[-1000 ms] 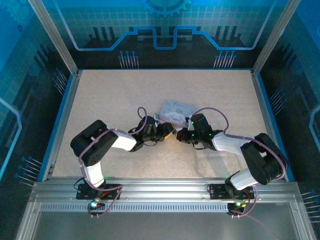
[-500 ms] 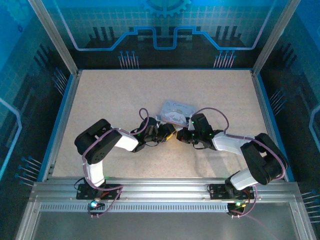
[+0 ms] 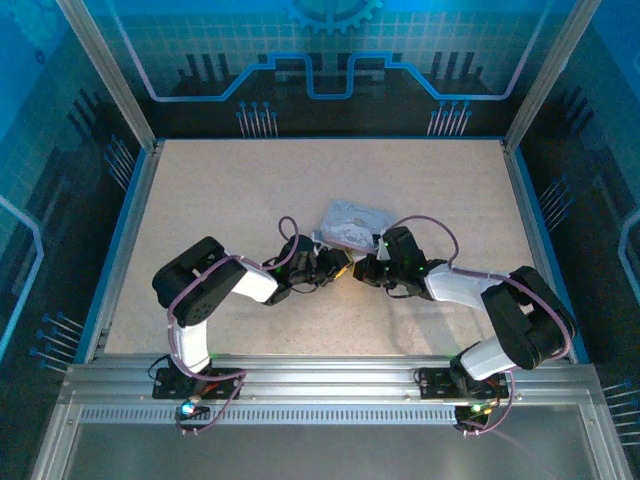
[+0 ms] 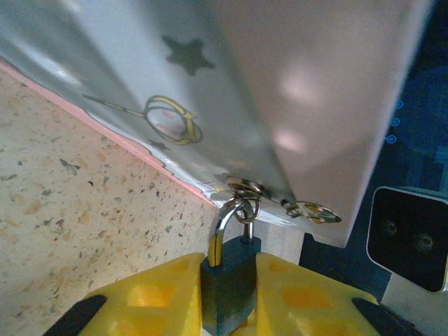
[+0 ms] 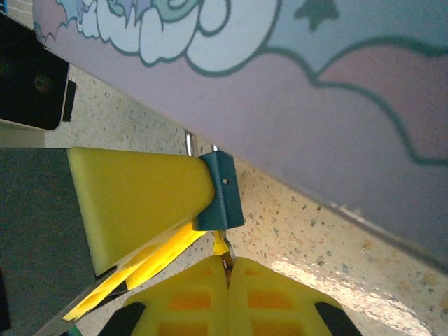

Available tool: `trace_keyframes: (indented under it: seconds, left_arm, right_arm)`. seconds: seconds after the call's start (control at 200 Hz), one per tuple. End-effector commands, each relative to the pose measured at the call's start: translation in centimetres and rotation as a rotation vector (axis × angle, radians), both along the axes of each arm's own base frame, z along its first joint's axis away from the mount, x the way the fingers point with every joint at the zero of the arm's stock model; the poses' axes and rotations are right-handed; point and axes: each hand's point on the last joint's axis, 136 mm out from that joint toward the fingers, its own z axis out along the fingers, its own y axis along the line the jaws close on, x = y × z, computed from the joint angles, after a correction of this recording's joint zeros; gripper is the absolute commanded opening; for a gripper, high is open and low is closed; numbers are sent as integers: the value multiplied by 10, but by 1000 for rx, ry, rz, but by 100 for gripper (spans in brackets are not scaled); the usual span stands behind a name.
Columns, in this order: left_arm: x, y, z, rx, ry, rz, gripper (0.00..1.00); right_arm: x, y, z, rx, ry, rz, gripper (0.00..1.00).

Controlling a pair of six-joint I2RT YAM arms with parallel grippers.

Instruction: Unlock the padlock with the key

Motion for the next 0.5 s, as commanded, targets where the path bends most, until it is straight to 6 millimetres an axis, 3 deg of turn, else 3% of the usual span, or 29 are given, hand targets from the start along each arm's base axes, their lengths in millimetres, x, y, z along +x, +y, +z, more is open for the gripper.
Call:
trace_keyframes:
  seconds: [0.0, 0.23, 0.495]
  left_arm:
    - [3, -10, 15, -46, -43, -13, 18]
    - [3, -7, 21, -44, -57, -4, 2]
    - [3, -6, 22, -47, -56, 4, 1]
  right_arm:
    - [4, 6, 19, 54, -23, 9, 3]
    - [1, -5, 19, 28, -36, -5, 20]
    - [-4, -29, 29, -101, -126, 11, 37]
